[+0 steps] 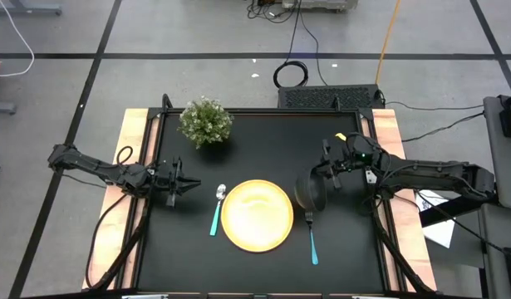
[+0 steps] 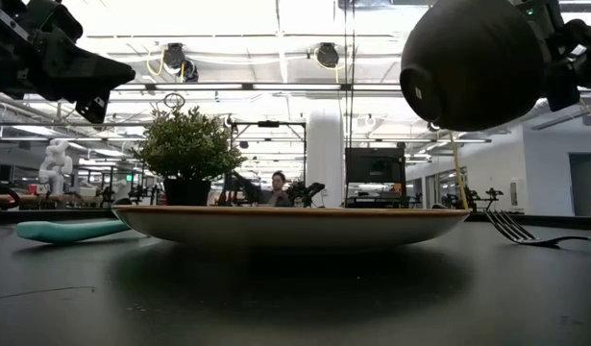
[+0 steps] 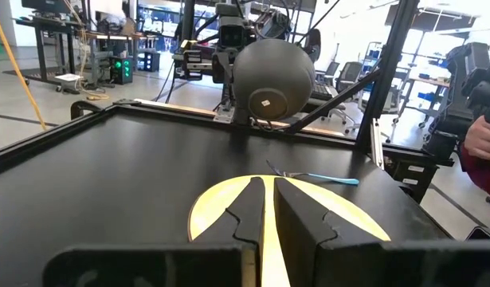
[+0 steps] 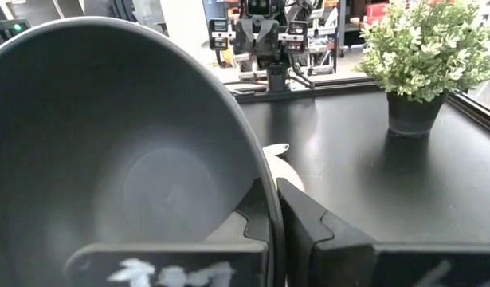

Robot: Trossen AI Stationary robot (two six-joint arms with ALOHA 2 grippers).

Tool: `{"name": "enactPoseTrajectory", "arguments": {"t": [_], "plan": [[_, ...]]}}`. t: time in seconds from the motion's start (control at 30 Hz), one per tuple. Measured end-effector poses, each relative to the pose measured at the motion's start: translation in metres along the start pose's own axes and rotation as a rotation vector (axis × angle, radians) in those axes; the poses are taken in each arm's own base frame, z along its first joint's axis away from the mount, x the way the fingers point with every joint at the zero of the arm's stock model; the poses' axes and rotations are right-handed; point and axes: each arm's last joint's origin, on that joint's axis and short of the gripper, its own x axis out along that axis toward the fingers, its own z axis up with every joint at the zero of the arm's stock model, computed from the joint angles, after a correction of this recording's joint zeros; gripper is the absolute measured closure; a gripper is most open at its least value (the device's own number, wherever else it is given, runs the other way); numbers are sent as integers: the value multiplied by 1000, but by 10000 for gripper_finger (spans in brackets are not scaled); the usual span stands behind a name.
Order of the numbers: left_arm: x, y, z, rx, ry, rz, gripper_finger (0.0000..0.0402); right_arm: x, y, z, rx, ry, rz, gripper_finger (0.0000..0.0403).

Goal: Set table place
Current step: Put the black bowl on the yellow plate

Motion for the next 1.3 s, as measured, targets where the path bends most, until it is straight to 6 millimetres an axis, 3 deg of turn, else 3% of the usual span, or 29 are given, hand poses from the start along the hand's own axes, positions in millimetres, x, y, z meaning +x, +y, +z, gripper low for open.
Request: {"name": "enactPoseTrajectory", "arguments": {"t": [0.5,0.8,1.13,1.3], "plan": [[0,0,0,3,0,0,371,7,7,-3,47,21,51,403],[0,0,0,4,-1,1,371,32,21,-6,59,-7,126,403],[0,0,0,0,-1,1,371,73,20,12,42,40,172,403],[0,0,0,-1,0,1,371,98,14,20,56,158,164,403]]}}
